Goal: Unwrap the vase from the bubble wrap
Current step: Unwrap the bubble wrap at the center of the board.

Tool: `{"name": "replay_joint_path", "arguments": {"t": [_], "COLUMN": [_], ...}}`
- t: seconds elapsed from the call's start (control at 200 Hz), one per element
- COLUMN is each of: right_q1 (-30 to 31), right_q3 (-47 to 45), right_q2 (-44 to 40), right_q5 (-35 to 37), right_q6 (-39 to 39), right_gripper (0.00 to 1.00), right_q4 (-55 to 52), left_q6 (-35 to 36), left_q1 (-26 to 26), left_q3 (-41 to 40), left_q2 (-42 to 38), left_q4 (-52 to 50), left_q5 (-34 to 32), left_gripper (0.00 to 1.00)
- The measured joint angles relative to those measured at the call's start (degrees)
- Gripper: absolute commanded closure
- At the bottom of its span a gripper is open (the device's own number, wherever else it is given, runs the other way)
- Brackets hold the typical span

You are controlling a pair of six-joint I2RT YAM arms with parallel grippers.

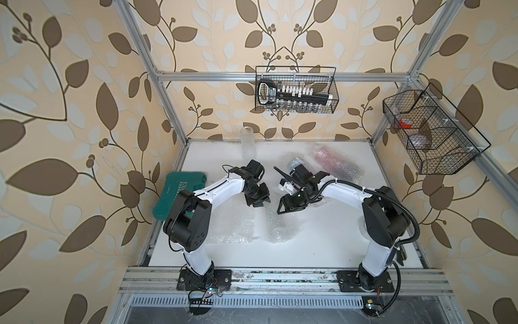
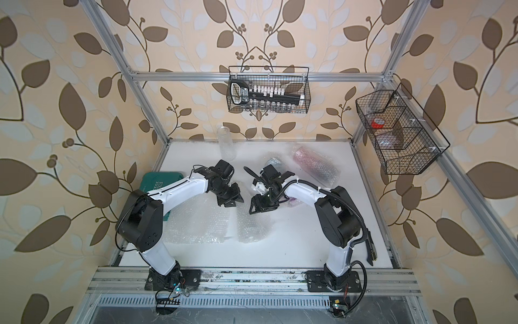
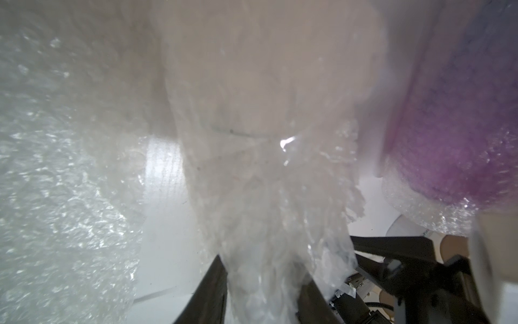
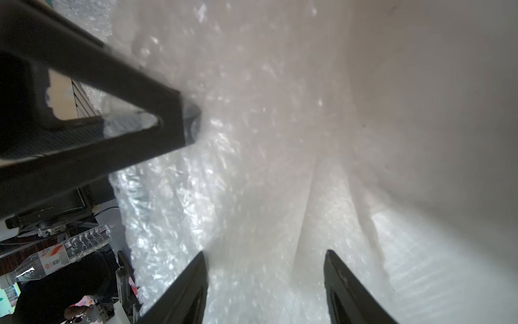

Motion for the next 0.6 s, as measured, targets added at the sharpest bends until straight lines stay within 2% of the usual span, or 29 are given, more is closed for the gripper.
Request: {"name": "replay_joint_path", "arguments": {"t": [0.095,0.185,0.535,0.6], "right_q1": [0.3,0.3,-2.1,-2.6], "right_q3": [0.0,0.1,-3.8,-5.1], "right_q2": [0.0,-0.2,-2.3,-2.7], "right_q5": [-1.0,-1.1,3.6,4.4], "right_q6": [0.5,0.3,0.9,0.9], "right_gripper": [0.76,0.87,0.88,0.86], "right_q4": [0.4,0.7,0.5,0.1], "left_q6": [0.1,0.2,3.2,3.9], "left_q1": [0.0,0.0,0.0,0.0], "left_q3": [0.0,-0.1,-0.9,-1.3], "left_q2": [0.0,-0.1,-1.0,-1.2], "left_q4": [0.1,0.5,0.7,-0.4], "left_q5": [0.1,0.3,-0.9,-2.1], "left_gripper": [0.69,0.72,1.00,1.00]}}
